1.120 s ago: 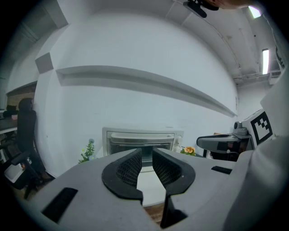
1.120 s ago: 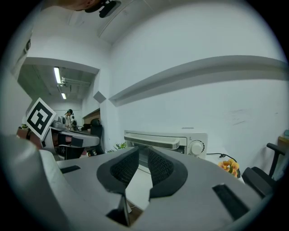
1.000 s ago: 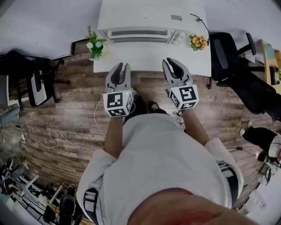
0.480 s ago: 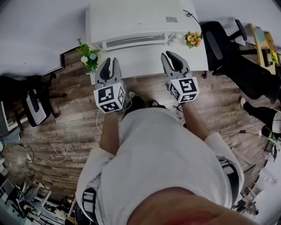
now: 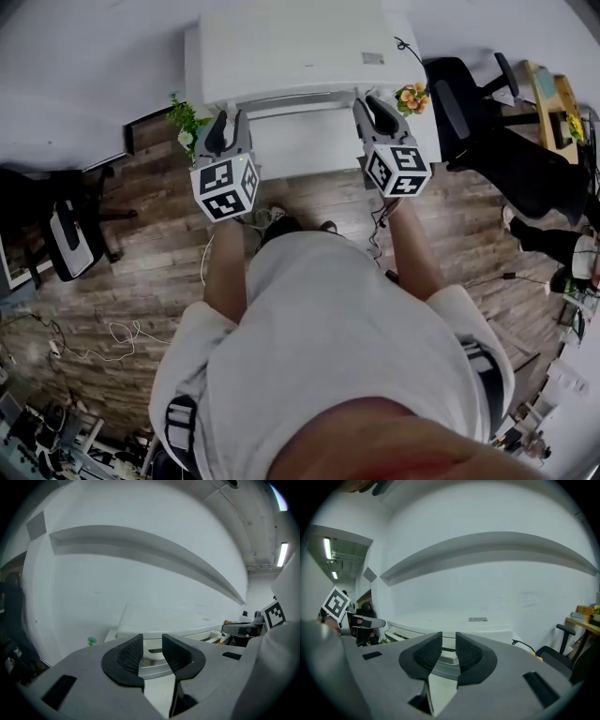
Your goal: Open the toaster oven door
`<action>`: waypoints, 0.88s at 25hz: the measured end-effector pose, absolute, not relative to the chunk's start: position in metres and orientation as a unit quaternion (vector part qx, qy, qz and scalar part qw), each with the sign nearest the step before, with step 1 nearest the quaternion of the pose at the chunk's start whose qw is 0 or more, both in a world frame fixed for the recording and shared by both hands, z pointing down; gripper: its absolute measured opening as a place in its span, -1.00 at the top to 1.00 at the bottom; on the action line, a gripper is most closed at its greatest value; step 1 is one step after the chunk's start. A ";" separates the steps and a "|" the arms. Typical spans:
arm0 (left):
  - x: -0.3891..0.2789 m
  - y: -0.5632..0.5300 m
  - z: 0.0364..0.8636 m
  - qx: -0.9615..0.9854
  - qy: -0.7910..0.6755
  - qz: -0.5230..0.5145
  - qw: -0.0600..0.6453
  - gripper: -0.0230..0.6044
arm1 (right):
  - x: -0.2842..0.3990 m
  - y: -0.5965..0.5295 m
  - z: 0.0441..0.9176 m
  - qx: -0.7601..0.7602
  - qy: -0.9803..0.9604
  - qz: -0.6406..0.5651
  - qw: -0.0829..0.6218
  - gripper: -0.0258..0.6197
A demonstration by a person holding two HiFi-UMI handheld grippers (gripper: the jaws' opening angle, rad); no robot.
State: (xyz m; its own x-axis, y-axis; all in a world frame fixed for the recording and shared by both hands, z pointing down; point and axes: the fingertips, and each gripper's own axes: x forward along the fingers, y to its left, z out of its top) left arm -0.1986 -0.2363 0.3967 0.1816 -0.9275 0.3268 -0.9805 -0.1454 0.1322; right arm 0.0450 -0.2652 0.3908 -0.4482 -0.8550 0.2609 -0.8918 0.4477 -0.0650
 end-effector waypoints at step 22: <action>-0.200 -0.262 0.425 0.731 -0.642 0.102 0.206 0.46 | 0.052 -0.302 0.419 0.535 -0.821 0.170 0.108 0.63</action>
